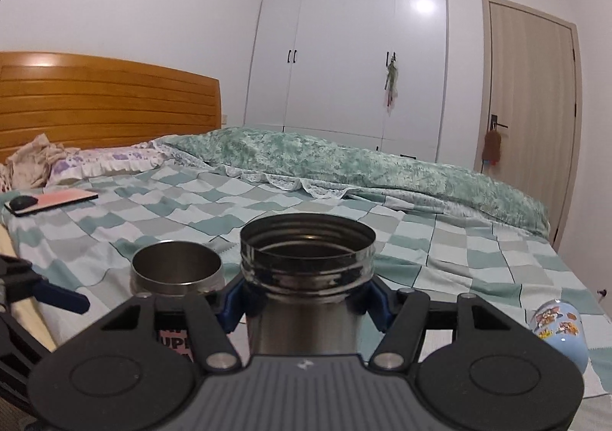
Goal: Flip cup upright
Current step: 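Rotate the thermos upright with the right tool and lower it beside the pink canister, then open the right tool and withdraw from the upright thermos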
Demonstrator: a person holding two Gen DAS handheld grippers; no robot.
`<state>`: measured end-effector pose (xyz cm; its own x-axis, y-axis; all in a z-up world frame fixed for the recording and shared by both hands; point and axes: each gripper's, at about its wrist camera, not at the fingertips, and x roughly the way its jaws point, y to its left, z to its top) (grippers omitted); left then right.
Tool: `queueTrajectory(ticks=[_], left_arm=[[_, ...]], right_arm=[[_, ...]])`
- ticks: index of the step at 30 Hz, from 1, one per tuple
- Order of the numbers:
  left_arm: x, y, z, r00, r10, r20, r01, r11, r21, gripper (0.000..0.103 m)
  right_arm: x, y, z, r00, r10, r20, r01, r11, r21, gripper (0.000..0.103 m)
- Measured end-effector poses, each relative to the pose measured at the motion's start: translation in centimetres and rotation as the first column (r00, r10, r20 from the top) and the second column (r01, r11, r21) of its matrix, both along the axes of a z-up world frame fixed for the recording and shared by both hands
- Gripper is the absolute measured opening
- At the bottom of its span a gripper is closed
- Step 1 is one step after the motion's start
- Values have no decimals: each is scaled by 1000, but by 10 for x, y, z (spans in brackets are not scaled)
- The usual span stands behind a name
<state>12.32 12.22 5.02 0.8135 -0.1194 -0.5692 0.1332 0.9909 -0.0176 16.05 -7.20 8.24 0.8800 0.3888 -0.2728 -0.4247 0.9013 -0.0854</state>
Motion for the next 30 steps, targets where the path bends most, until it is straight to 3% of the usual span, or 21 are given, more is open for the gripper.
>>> queueTrajectory(ticks=[14, 23, 24, 26, 30], left_arm=[[-1, 5, -2, 1000, 19, -2, -19, 1000, 1, 103], [-5, 8, -1, 1000, 25, 4, -25, 1000, -8, 103], [-6, 8, -1, 1000, 24, 5, -24, 1000, -9, 103], [-9, 7, 1, 1000, 21, 11, -21, 1000, -8, 103], [-20, 2, 6, 999, 13, 44, -12, 1000, -25, 103]], right_arm=[[13, 23, -23, 1000, 21, 0, -21, 997, -76, 62], [10, 20, -27, 1000, 8, -1, -8, 998, -55, 62], [10, 19, -26, 1000, 5, -7, -6, 999, -47, 63], [8, 13, -24, 1000, 3, -19, -4, 1000, -16, 79], [-4, -2, -16, 1000, -6, 10, 6, 1000, 20, 89]])
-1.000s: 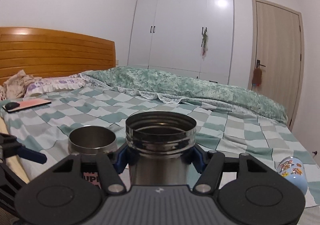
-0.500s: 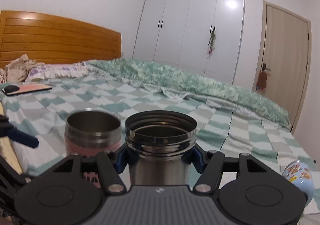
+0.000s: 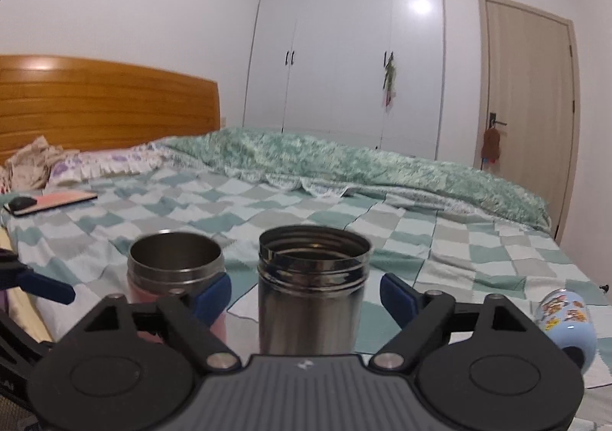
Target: Flip cup upright
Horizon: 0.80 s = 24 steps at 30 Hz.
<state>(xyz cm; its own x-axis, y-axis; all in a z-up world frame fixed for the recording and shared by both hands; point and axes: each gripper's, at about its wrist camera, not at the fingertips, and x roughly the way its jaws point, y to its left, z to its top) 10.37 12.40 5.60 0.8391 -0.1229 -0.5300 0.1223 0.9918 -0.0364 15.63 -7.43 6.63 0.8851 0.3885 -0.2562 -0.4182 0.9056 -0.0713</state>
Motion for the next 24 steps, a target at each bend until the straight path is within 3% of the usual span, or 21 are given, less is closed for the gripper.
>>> queueTrajectory(ticks=[2, 11, 24], left_arm=[[-9, -6, 4, 1000, 3, 29, -3, 1000, -6, 103], [-52, -56, 2, 982, 4, 190, 4, 999, -42, 103], [-76, -114, -48, 946, 55, 321, -48, 998, -29, 103]], right_arm=[[-12, -12, 3, 1000, -2, 19, 1, 1000, 18, 103], [-78, -86, 3, 995, -68, 75, 64, 997, 52, 103], [-135, -160, -55, 976, -189, 104, 190, 982, 1, 103]])
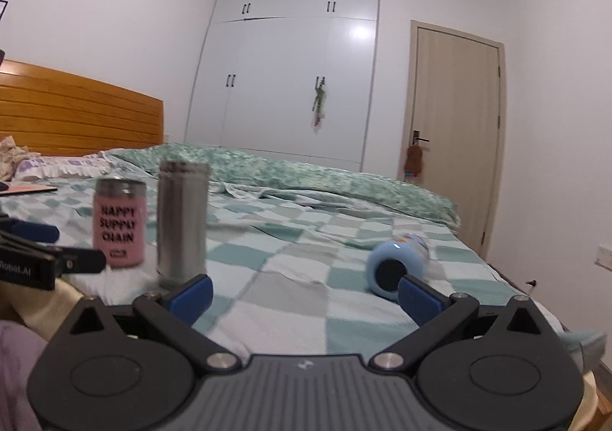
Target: Flip cup upright
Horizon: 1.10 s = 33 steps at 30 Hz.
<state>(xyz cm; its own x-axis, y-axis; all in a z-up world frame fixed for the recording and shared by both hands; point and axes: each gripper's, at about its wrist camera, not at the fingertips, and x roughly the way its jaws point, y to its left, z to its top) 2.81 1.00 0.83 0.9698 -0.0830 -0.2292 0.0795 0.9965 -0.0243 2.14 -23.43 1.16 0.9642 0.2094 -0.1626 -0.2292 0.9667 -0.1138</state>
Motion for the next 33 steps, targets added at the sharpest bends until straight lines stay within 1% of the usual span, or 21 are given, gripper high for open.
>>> queueTrajectory(ticks=[7, 16, 33], left_arm=[[-3, -10, -2, 999, 8, 32, -7, 1000, -12, 103], [-5, -17, -4, 999, 4, 46, -5, 1000, 11, 103], [-6, -17, -3, 999, 3, 54, -3, 1000, 12, 103]], right_arm=[[-8, -12, -5, 1000, -8, 26, 7, 1000, 24, 103], [-9, -25, -6, 999, -19, 30, 17, 998, 63, 103], [-11, -24, -7, 999, -19, 33, 17, 998, 63, 103]])
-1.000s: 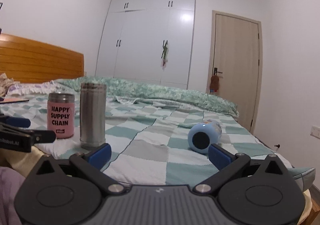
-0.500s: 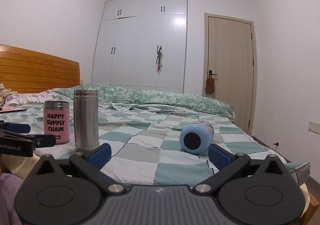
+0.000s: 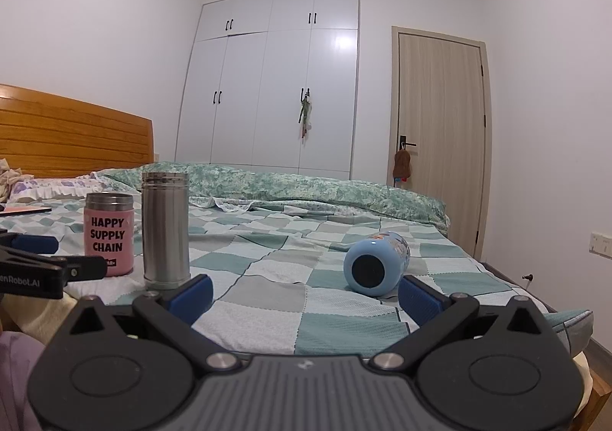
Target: Flip cup upright
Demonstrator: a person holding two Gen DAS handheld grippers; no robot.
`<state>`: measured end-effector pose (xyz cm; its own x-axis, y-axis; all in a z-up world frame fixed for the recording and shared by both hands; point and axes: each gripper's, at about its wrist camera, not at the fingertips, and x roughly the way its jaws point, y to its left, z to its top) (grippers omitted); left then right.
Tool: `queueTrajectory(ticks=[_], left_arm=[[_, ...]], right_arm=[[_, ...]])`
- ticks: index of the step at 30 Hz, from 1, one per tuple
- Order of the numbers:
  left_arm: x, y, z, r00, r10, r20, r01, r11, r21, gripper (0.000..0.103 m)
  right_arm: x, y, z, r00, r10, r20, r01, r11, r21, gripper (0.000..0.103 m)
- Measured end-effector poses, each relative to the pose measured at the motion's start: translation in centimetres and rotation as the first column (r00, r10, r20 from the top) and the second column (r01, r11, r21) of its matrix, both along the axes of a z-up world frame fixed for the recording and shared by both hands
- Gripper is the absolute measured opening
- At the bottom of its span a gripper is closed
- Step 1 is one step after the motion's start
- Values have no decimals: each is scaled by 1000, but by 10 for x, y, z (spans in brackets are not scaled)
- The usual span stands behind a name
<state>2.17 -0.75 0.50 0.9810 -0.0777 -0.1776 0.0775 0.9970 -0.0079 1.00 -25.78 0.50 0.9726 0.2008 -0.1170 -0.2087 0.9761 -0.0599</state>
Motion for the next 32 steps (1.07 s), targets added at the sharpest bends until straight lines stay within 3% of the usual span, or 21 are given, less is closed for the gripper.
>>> queueTrajectory(ticks=[32], left_arm=[[-1, -1, 0, 1000, -8, 9, 8, 1000, -5, 103]], right_arm=[[0, 1, 0, 1000, 0, 0, 0, 1000, -4, 103]])
